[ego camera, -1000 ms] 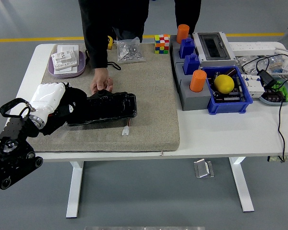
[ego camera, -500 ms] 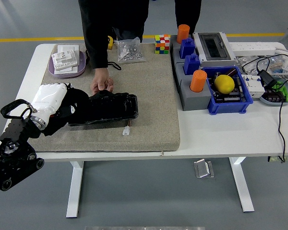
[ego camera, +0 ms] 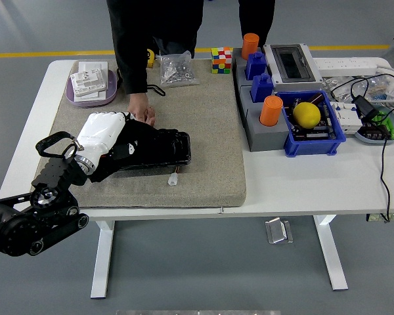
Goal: Pick the rag up,wipe the panel,place it on the desk
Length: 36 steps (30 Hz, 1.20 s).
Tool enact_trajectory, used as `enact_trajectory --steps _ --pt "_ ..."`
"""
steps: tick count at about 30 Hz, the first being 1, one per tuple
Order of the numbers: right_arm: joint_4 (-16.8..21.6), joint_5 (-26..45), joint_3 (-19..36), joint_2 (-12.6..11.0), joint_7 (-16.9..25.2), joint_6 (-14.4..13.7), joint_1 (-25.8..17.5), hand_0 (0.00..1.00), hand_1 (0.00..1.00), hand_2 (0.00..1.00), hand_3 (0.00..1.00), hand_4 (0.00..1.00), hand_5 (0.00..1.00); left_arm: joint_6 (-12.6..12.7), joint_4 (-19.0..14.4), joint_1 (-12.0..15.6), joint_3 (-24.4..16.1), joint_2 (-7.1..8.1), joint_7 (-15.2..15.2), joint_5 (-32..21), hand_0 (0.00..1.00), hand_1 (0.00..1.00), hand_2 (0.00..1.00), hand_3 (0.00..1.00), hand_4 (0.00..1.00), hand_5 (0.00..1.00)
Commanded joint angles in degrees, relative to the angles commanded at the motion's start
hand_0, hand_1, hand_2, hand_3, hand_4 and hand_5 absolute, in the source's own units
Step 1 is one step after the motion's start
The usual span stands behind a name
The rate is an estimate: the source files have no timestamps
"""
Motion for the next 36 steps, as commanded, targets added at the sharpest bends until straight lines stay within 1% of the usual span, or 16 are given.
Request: enact_trajectory --steps 5,10,23,31,36 --pt "0.07 0.19 -0.66 -0.20 0.00 0.03 0.46 0.769 0.600 0.706 0.640 0.998 0.578 -0.19 0.01 -1.78 1.24 -1.56 0.36 -0.02 0.216 0.088 0.522 0.466 0.139 0.002" --pt "0.15 0.26 -1.12 -0.31 -0.01 0.07 0.71 0.769 0.600 0.706 0.640 0.998 0.578 -0.57 0.02 -2.99 2.49 -2.67 0.88 -0.13 0.216 0.089 0.521 0.466 0.138 0.002" --pt "0.19 0.12 -1.55 -0.72 -0.26 0.38 1.08 0.769 0.600 0.706 0.640 0.998 0.578 -0.87 0.51 -4.75 6.26 -4.62 1.53 -1.20 0.216 0.089 0.521 0.466 0.136 0.002" --pt "0.41 0.13 -2.27 -0.90 -0.24 0.38 1.60 0.770 0.600 0.706 0.640 0.998 0.579 -0.92 0.86 -6.15 8.47 -6.55 1.89 -1.89 0.216 0.089 0.521 0.467 0.134 0.002" --pt "0.35 0.10 -2.34 -0.94 -0.33 0.53 1.58 0.770 0.600 0.706 0.640 0.998 0.578 -1.00 1.36 -6.59 8.75 -7.63 2.26 -2.02 0.216 0.089 0.522 0.467 0.135 0.002"
